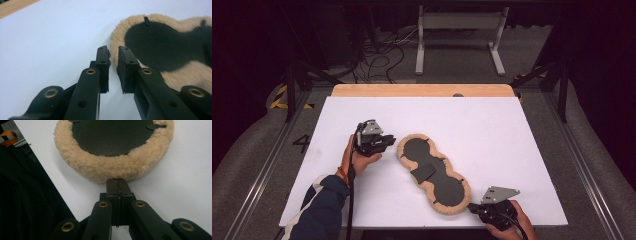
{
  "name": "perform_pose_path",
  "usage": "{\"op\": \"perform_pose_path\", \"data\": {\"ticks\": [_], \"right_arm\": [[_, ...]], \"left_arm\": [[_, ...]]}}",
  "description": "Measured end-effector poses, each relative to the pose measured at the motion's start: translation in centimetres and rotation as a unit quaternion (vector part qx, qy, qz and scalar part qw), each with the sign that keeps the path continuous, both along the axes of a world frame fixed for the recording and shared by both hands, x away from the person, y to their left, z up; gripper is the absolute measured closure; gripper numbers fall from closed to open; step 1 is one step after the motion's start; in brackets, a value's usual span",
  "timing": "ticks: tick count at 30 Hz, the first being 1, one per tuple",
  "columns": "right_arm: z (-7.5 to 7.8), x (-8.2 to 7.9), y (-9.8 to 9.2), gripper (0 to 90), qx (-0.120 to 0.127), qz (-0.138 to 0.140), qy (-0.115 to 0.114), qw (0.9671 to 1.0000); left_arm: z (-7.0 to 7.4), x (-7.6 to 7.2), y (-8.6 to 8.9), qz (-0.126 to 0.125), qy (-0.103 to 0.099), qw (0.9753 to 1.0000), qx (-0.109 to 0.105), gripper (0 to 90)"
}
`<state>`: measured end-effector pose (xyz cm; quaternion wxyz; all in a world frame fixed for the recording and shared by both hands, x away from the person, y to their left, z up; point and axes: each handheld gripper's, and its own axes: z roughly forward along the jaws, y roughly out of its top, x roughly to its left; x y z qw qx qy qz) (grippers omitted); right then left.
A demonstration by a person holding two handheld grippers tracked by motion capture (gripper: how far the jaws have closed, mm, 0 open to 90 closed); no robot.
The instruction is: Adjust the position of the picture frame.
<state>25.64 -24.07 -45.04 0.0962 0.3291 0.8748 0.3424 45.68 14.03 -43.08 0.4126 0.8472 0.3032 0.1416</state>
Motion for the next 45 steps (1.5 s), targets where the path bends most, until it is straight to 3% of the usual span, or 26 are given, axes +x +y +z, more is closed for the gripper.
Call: {"op": "perform_pose_path", "data": {"ticks": [3,4,6,10,12,14,16,19,23,26,36,45], "right_arm": [[-0.1,0.1,-0.1,89.7,0.010,-0.006,0.003,0.9999],[-0.1,0.1,0.0,89.7,0.009,-0.008,0.002,0.9999],[-0.1,0.0,0.1,89.8,0.004,-0.010,-0.003,0.9999],[-0.1,-0.2,0.2,88.2,0.000,-0.011,-0.008,0.9999],[0.0,-0.3,0.3,87.4,0.000,-0.007,-0.006,1.0000],[0.0,-0.5,0.4,86.4,-0.002,0.001,-0.007,1.0000],[0.1,-0.6,0.6,85.8,-0.003,0.000,-0.013,0.9999],[0.2,-1.0,0.8,85.0,-0.011,0.005,-0.032,0.9994],[0.2,-1.1,0.9,85.8,-0.007,0.002,-0.030,0.9995],[0.1,-0.9,0.9,87.9,-0.002,-0.008,-0.022,0.9997],[-0.1,-0.4,1.0,89.1,0.004,-0.044,-0.015,0.9989],[-0.1,0.5,1.1,89.7,0.009,-0.072,-0.015,0.9973]], "left_arm": [[-0.2,1.4,-1.0,0.006,0.009,0.9999,0.008,77.9],[-0.3,2.0,-1.4,0.011,0.007,0.9997,0.019,78.0],[-0.6,3.0,-1.8,0.023,0.024,0.9993,0.019,79.0],[-1.3,4.7,-3.2,0.036,0.032,0.9975,0.052,79.6],[-1.5,5.0,-3.5,0.038,0.043,0.9973,0.046,79.2],[-1.8,5.4,-3.9,0.033,0.048,0.9968,0.054,78.1],[-2.1,5.5,-4.4,0.028,0.052,0.9957,0.072,73.2],[-2.3,5.5,-4.7,0.015,0.058,0.9963,0.061,73.4],[-2.3,5.5,-4.6,0.003,0.059,0.9962,0.064,74.9],[-2.3,5.2,-4.5,-0.004,0.056,0.9961,0.067,81.0],[-2.5,4.4,-2.3,-0.015,0.063,0.9967,0.049,89.6],[-2.7,3.7,-0.6,-0.006,0.057,0.9972,0.048,89.5]]}}
